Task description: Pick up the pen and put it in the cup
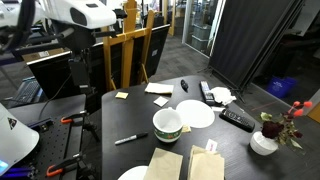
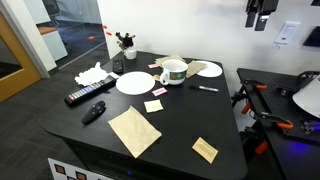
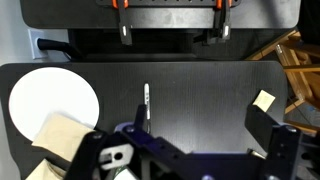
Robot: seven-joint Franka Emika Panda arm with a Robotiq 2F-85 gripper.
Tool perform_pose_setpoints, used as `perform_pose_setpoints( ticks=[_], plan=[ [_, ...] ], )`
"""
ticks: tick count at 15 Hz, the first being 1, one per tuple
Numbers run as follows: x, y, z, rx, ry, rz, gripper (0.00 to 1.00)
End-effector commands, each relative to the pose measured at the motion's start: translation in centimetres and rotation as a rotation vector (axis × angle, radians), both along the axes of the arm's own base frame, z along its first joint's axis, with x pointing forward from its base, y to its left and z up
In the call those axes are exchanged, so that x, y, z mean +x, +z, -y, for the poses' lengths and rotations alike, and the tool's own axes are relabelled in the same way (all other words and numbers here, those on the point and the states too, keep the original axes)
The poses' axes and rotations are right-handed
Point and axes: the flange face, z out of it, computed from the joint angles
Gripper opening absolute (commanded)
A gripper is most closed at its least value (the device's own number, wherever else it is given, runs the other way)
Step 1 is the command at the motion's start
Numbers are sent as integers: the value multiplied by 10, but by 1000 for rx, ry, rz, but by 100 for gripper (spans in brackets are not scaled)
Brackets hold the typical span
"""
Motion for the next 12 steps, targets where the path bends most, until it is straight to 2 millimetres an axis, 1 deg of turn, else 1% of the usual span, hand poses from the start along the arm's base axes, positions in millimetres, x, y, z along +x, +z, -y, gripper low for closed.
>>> perform_pose_setpoints(
  ticks=[1, 2, 7, 12],
  plan=[
    [-1, -22, 7, -8, 8, 27, 100],
    [7, -26, 10, -10, 10, 24, 100],
    [19, -59, 15, -42, 6, 17, 100],
    [29, -99, 20, -79, 20, -1, 100]
  ],
)
